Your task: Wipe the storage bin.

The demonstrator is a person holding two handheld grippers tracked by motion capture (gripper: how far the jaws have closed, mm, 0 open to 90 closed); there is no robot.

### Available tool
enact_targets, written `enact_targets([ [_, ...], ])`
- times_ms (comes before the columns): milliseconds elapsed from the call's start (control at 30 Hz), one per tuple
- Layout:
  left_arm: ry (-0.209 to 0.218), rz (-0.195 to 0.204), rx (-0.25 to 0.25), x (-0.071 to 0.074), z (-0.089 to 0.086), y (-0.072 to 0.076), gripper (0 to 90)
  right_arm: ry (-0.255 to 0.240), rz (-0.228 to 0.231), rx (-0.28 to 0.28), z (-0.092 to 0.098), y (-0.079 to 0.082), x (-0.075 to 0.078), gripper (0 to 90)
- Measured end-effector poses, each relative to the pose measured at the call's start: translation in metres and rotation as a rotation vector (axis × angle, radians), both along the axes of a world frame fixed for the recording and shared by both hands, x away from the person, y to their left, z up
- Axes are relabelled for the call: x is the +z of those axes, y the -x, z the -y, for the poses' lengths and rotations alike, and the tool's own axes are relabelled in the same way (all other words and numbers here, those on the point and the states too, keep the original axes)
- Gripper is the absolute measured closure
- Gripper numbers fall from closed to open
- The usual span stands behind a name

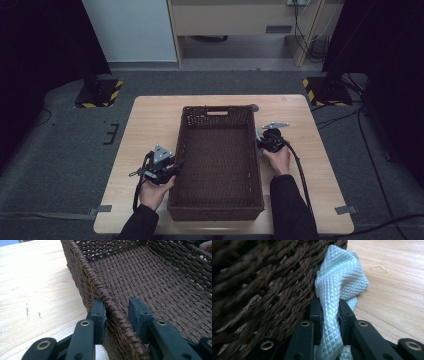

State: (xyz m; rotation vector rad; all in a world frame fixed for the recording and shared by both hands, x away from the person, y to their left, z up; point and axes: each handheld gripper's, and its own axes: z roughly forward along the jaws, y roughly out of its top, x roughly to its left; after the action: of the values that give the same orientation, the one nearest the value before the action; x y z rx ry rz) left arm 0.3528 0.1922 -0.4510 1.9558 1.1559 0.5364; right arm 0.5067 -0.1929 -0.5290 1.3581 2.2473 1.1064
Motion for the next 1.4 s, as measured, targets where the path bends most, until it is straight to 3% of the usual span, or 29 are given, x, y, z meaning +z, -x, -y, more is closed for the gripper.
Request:
enact_targets([
  [100, -0.001, -0.002, 0.005, 0.000, 0.000, 0.000, 67.2, -0.057, 0.034, 0.012, 0.007, 0.005, 0.014, 78.0],
  [233, 0.001, -0.004, 0.007, 0.000, 0.001, -0.002, 67.5, -0.168, 0.158, 0.019, 0.019, 0.014, 0.049, 78.0],
  [333, 0.012, -0.002, 0.010, 0.000, 0.001, -0.004, 67.6, -0.186, 0.207, 0.041, 0.022, 0.018, 0.066, 78.0],
  [400, 0.007, -0.002, 0.009, 0.000, 0.002, -0.006, 67.7, -0.176, 0.206, 0.049, 0.022, 0.019, 0.067, 78.0],
  [500, -0.002, -0.002, 0.009, 0.000, 0.003, -0.009, 68.0, -0.152, 0.168, 0.041, 0.022, 0.019, 0.056, 78.0],
  [667, -0.002, 0.001, 0.008, 0.000, 0.003, -0.012, 67.9, -0.058, 0.043, 0.027, 0.019, 0.017, 0.022, 78.0],
  [767, 0.005, 0.001, 0.007, 0.000, 0.003, -0.013, 67.6, -0.021, -0.005, 0.037, 0.014, 0.018, 0.002, 78.0],
  [833, 0.015, 0.000, 0.013, 0.000, 0.002, -0.013, 66.4, -0.023, -0.007, 0.031, 0.012, 0.019, -0.004, 78.0],
  [933, 0.018, 0.009, 0.026, -0.001, 0.001, -0.013, 62.6, -0.016, 0.000, 0.037, 0.014, 0.021, 0.006, 78.0],
  [1033, 0.015, 0.012, 0.046, -0.001, 0.000, -0.013, 55.1, -0.110, 0.082, 0.027, 0.023, 0.026, 0.028, 78.0],
  [1167, 0.021, 0.017, 0.052, 0.004, -0.001, -0.011, 49.2, -0.173, 0.182, 0.046, 0.029, 0.033, 0.059, 78.0],
  [1267, 0.013, 0.011, 0.049, 0.006, -0.003, -0.006, 47.4, -0.150, 0.183, 0.070, 0.026, 0.035, 0.065, 78.0],
  [1400, 0.040, -0.008, 0.022, 0.005, -0.004, 0.003, 52.6, -0.107, 0.136, 0.085, 0.021, 0.037, 0.053, 78.0],
])
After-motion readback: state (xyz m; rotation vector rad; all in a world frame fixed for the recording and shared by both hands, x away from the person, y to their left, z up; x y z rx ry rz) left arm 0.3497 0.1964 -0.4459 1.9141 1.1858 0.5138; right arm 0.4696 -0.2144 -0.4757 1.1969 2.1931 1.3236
